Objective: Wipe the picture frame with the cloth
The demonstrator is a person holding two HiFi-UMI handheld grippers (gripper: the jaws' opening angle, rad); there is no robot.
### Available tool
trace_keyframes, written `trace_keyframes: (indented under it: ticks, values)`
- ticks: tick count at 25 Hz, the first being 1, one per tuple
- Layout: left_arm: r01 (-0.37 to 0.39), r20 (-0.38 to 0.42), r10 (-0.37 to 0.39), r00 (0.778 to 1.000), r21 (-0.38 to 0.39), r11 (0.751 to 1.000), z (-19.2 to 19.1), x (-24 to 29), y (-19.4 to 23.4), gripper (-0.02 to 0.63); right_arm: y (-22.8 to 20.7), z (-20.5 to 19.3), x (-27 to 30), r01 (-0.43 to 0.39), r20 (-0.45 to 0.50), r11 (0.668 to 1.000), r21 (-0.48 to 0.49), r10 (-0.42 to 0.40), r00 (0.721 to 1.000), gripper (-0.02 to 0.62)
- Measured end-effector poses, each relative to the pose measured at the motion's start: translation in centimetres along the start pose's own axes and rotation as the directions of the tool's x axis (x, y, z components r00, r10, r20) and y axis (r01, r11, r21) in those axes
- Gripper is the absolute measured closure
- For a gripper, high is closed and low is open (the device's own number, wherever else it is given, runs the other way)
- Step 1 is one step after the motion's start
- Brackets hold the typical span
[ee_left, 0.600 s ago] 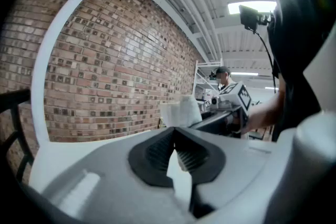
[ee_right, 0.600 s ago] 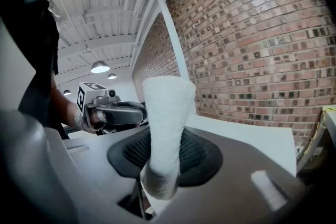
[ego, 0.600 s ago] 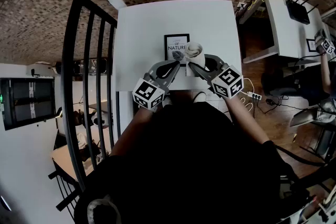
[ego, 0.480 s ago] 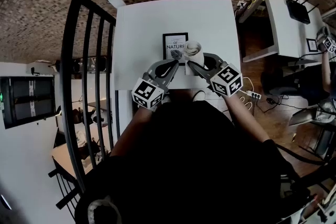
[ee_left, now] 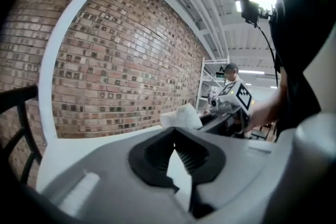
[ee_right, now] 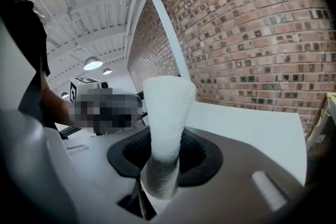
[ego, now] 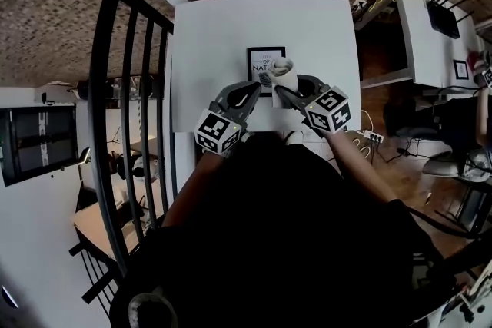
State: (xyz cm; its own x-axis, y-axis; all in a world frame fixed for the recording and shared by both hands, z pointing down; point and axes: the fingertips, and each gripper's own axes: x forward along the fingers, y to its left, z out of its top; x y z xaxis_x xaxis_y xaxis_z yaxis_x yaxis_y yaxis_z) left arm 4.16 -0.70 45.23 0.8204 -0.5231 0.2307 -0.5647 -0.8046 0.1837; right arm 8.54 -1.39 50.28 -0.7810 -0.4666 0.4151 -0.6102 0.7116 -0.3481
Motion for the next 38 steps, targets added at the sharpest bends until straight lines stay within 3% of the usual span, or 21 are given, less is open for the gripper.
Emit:
trace_keyframes:
  ticks: [8,17,22,25,29,35,38]
  values:
    - [0.083,-0.019,-0.083,0.996,-0.012,0.996,-0.4,-1.6,6.2,0.606,0.5,1.1,6.8,0.051,-0.081,0.998,-0.027,-0.053,0.995,0.471]
    - [0.129,-0.081,-0.128,0.988,0.002,0.992,-2.7,-3.3,10.2,0.606,-1.2,-1.7,10.7,0.127,-0.216,0.987,-0.098,-0.145,0.966,0.471]
    - [0.079,-0.072,-0.08,0.994,-0.008,0.997,-2.4,-3.0,11.1,0.606,-4.1,-2.8,11.6,0.106,-0.327,0.96,-0.261,-0.191,0.925,0.471]
    - [0.05,-0.076,-0.051,0.996,-0.015,0.999,-2.7,-2.5,10.6,0.606,-6.1,-4.1,12.1,0.025,-0.445,0.92,-0.391,-0.213,0.87,0.471]
    - [-0.009,-0.125,0.008,0.992,-0.01,1.0,-5.0,-1.5,11.0,0.606,-8.1,-5.6,13.8,-0.144,-0.572,0.836,-0.53,-0.227,0.788,0.471]
    - [-0.11,-0.172,0.097,0.98,-0.064,0.992,-7.4,0.3,12.3,0.606,-10.2,-7.3,17.0,-0.316,-0.657,0.737,-0.598,-0.224,0.72,0.471]
    - [-0.15,-0.218,0.133,0.967,-0.066,0.986,-8.5,0.8,12.7,0.606,-10.8,-7.3,18.6,-0.374,-0.672,0.677,-0.634,-0.244,0.699,0.469]
